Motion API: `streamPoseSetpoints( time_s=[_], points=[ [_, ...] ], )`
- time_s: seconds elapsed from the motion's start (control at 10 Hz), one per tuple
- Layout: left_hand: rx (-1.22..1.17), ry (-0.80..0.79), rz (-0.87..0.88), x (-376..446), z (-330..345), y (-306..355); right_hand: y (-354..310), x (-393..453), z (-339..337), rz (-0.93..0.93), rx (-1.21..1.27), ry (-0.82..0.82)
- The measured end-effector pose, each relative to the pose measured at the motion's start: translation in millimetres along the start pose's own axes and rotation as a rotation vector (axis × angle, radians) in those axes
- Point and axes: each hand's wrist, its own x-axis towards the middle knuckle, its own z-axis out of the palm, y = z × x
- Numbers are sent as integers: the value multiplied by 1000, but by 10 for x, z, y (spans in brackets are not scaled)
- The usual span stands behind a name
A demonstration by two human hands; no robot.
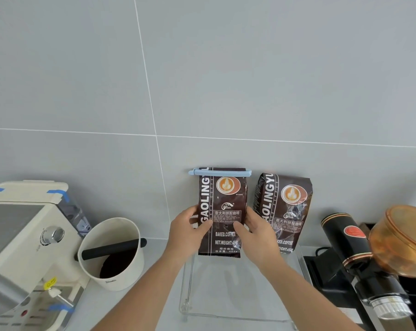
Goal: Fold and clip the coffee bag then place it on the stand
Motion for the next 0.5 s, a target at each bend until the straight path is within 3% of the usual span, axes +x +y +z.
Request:
streamPoseSetpoints(
  time_s=[0.2, 0.4, 0.5],
  points=[
    [74, 7, -28, 12, -44, 79, -134, -49, -76, 29, 55, -11],
    [-184, -2, -96, -143, -251, 363, -347, -198, -241, 92, 198, -50],
    [-466, -61, -175, -246, -410, 518, -470, -249, -398, 111, 370, -70]
  ],
)
